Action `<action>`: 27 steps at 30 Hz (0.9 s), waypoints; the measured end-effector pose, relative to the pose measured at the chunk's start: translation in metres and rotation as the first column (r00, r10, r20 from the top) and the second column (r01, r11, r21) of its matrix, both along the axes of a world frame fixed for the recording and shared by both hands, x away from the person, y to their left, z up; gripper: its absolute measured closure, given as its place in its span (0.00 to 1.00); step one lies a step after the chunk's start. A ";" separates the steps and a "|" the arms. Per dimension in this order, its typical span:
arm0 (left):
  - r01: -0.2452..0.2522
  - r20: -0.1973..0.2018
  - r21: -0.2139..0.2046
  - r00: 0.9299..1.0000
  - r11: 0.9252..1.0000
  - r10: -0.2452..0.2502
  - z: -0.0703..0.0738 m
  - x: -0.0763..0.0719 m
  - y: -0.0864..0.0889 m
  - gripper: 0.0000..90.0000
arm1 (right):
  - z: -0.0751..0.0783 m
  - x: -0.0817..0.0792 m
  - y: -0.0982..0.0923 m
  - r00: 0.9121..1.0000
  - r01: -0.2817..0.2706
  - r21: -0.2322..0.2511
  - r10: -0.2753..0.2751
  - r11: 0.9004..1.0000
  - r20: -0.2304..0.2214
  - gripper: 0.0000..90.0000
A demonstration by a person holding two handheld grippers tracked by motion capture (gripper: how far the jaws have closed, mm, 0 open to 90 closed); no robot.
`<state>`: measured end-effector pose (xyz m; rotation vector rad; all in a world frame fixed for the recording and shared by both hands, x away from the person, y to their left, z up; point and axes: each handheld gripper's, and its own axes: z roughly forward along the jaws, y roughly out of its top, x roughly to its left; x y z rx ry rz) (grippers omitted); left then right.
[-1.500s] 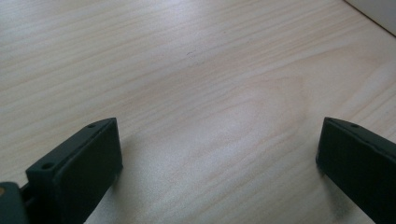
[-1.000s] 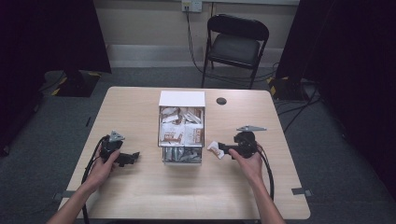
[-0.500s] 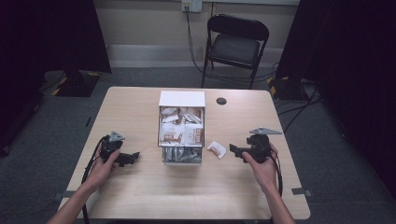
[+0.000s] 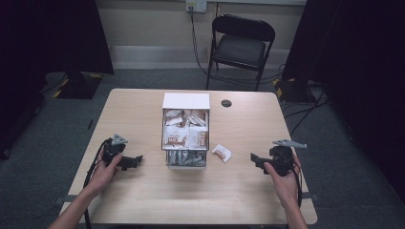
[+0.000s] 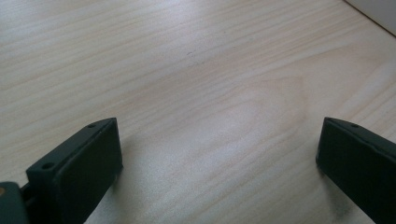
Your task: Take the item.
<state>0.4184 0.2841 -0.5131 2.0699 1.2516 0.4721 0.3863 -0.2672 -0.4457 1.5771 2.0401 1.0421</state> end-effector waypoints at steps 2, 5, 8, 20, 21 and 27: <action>0.000 0.000 0.000 1.000 1.000 0.000 0.000 0.000 0.000 0.00 | -0.004 0.000 -0.004 1.000 0.020 -0.009 -0.021 1.000 -0.009 0.17; 0.000 0.000 0.000 1.000 1.000 0.000 0.000 0.000 0.000 0.00 | -0.011 0.002 -0.010 0.998 0.052 -0.051 -0.054 0.997 -0.026 0.17; 0.000 0.000 0.000 1.000 1.000 0.000 0.000 0.000 0.000 0.00 | -0.019 0.006 -0.015 0.995 0.089 -0.069 -0.093 0.994 -0.049 0.17; 0.000 0.000 0.000 1.000 1.000 0.000 0.000 0.000 0.000 0.00 | -0.045 0.011 -0.020 0.980 0.150 -0.163 -0.168 0.975 -0.104 0.16; 0.000 0.000 0.000 1.000 1.000 0.000 0.000 0.000 0.000 0.00 | -0.046 0.010 -0.020 0.980 0.165 -0.159 -0.180 0.973 -0.088 0.16; 0.000 0.000 0.000 1.000 1.000 0.000 0.000 0.000 0.000 0.00 | -0.051 0.006 -0.013 0.979 0.185 -0.194 -0.198 0.963 -0.047 0.14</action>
